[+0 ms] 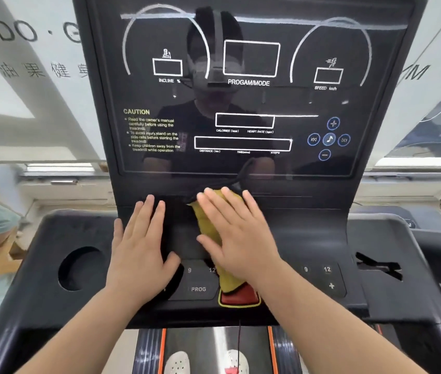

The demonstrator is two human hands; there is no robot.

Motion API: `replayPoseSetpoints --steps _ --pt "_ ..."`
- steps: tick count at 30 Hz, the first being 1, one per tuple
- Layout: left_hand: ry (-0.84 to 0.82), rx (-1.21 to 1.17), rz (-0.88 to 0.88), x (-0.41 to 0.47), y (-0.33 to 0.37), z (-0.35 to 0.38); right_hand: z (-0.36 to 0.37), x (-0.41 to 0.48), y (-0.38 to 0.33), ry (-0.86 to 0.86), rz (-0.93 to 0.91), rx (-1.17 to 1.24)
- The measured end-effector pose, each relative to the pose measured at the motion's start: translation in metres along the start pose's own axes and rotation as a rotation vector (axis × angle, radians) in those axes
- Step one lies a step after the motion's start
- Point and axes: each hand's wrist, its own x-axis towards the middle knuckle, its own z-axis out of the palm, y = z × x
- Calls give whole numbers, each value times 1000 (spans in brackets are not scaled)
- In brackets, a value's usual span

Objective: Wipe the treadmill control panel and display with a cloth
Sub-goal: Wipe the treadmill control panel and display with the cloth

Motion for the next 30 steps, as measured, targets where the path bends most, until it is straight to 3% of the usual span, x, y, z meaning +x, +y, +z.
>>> replayPoseSetpoints --steps 5,10,18,23,30 --pt "-16 -48 51 -1 -13 1 -12 -40 47 62 356 -128" --pt "-2 -84 90 -1 -26 0 -9 -25 30 119 493 -97" --pt "36 -74 82 -1 -47 -10 1 24 -61 14 264 -112" --pt "-2 -94 82 1 -39 -4 2 21 -55 -1 166 -106" --pt "-22 -111 101 0 -49 -2 -4 -27 23 126 555 -66"
